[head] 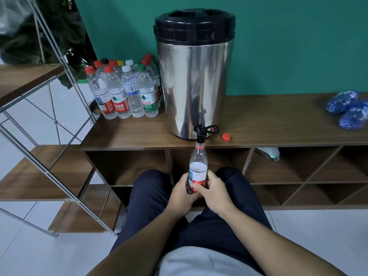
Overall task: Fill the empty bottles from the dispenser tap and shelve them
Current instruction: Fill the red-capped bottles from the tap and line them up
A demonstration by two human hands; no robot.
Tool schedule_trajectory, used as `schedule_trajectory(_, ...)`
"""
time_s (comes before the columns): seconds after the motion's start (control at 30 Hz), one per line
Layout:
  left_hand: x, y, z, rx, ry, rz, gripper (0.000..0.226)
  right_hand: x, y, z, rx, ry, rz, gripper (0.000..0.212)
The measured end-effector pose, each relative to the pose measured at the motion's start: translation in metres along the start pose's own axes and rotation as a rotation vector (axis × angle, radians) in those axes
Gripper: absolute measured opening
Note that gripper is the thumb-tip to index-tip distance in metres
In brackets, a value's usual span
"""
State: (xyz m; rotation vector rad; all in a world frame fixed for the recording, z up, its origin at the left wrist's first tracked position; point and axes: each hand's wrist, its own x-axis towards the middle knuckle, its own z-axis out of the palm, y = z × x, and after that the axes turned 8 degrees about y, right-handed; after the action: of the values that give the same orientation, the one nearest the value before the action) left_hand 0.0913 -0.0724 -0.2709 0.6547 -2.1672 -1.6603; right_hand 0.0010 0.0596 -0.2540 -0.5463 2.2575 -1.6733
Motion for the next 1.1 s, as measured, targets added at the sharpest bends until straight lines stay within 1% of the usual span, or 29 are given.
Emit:
schedule_trajectory(0.27, 0.0002, 0.0011, 0.0005, -0.009, -0.010, 0.015, 0.069, -0.0005, -0.0001, -0.0015, -0.001, 0.005, -0.009, 0.046)
schedule_trajectory(0.57, -0.0013, 0.0022, -0.0004, -0.021, -0.005, 0.013, 0.059, -0.0006, -0.0005, -0.0009, 0.008, 0.003, -0.004, 0.050)
schedule_trajectory(0.8, -0.0010, 0.0014, 0.0009, -0.017, 0.002, 0.011, 0.059, 0.0024, 0.0044, -0.0016, 0.014, -0.009, -0.001, 0.053)
schedule_trajectory(1.1, -0.0016, 0.0026, 0.0010, -0.042, -0.006, 0.016, 0.060, 0.0034, 0.0066, -0.0011, -0.007, -0.006, -0.016, 0.051)
